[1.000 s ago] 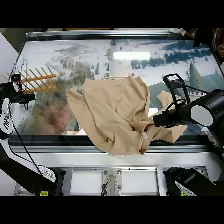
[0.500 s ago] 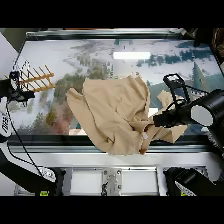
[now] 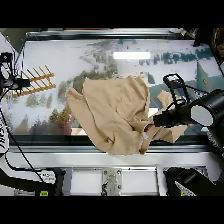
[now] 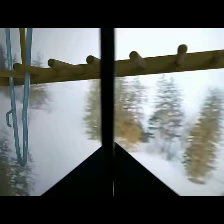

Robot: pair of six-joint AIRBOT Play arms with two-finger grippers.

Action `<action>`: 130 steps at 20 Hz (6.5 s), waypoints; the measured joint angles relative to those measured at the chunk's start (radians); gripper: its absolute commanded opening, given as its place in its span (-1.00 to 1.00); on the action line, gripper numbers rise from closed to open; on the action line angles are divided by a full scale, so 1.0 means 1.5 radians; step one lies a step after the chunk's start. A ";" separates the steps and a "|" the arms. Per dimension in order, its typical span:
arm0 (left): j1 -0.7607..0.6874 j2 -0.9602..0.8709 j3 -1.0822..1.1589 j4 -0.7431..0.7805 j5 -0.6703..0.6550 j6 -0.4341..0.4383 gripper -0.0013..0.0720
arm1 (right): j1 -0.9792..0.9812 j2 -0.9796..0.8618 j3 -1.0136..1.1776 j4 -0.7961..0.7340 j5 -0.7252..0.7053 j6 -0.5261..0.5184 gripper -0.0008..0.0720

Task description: Fold the clothes and pants, and hang the long-sleeved shirts on hangers.

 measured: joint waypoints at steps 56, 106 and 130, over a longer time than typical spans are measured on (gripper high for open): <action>-0.508 0.589 -0.406 -0.463 -0.477 0.377 -0.94 | 0.000 0.000 0.000 0.001 0.000 0.000 -0.92; -0.509 0.419 -0.493 -0.610 -0.224 0.548 -0.94 | 0.007 -0.101 0.184 0.008 0.052 -0.131 -0.93; -0.508 0.415 -0.494 -0.631 -0.178 0.640 -0.94 | 0.105 -0.111 0.195 0.188 -0.134 -0.128 -0.93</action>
